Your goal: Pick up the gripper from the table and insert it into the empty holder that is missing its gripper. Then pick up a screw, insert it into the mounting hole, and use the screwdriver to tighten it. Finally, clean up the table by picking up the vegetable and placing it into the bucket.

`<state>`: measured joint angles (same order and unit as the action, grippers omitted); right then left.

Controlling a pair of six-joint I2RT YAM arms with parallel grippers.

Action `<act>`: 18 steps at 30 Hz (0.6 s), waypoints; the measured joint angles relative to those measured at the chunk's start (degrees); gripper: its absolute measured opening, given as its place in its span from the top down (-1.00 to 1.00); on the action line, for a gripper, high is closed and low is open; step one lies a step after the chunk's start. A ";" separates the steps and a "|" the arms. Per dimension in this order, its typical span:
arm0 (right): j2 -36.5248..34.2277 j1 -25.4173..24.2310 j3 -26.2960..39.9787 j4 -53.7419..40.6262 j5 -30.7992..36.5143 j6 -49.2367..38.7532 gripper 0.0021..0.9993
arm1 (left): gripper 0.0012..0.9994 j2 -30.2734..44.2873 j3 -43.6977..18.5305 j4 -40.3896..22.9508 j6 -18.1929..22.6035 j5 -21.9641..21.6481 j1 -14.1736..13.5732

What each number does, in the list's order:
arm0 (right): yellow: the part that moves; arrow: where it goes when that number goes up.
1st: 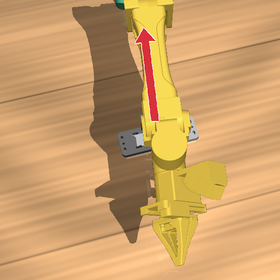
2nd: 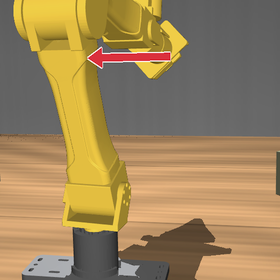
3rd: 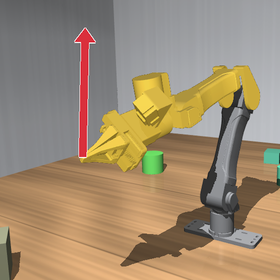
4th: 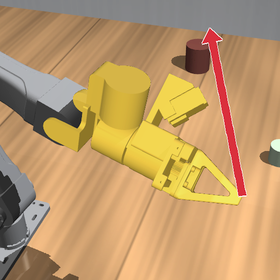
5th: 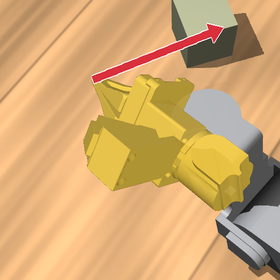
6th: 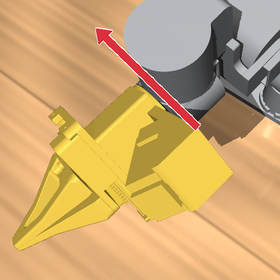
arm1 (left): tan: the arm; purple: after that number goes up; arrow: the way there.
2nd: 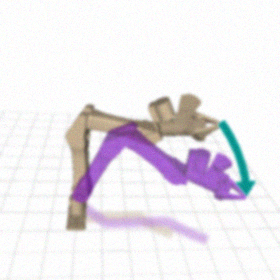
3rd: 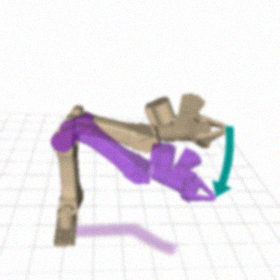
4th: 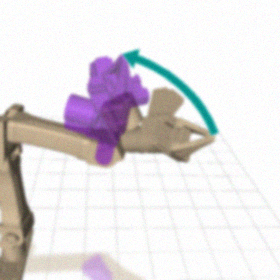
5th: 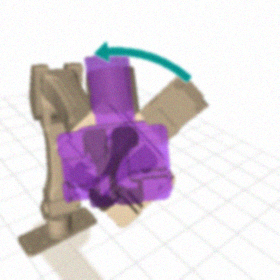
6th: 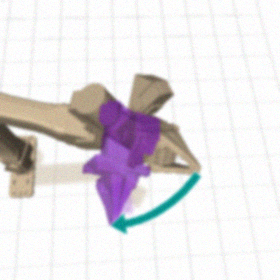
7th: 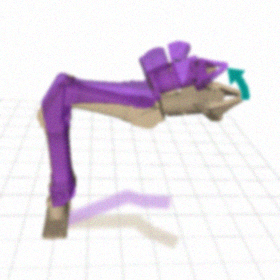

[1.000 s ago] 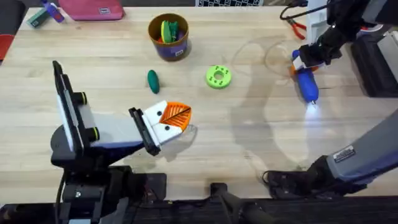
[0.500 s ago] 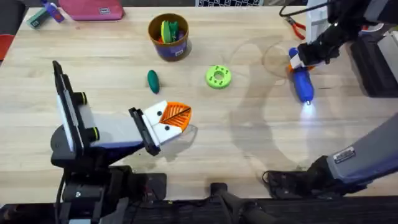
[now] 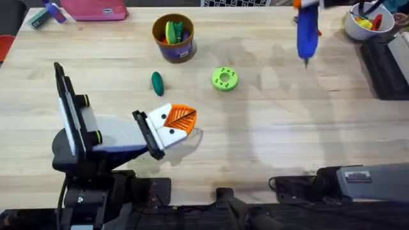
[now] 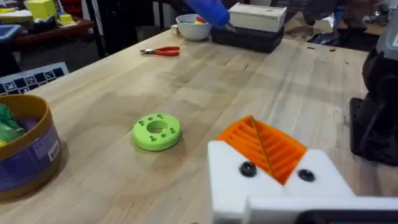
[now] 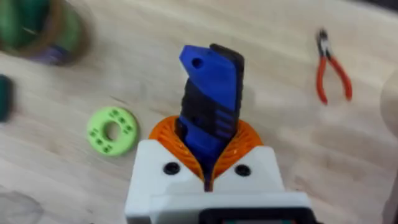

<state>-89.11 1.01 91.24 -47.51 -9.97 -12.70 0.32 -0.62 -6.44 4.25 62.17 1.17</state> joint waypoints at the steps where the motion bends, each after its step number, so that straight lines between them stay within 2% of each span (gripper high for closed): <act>1: 1.28 1.03 0.29 0.97 -0.32 0.72 0.95 | 0.99 0.00 0.00 0.00 0.00 0.00 0.00; 8: 9.94 7.53 0.53 8.67 -1.44 6.57 0.95 | 0.99 0.00 0.00 0.00 0.02 0.00 0.00; 18: 18.31 14.47 0.03 12.92 -3.70 11.62 0.95 | 0.99 -0.02 0.00 0.00 0.00 0.00 0.00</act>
<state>-70.80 15.48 91.27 -34.59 -13.67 -1.09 0.30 -0.62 -6.44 4.26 62.17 1.17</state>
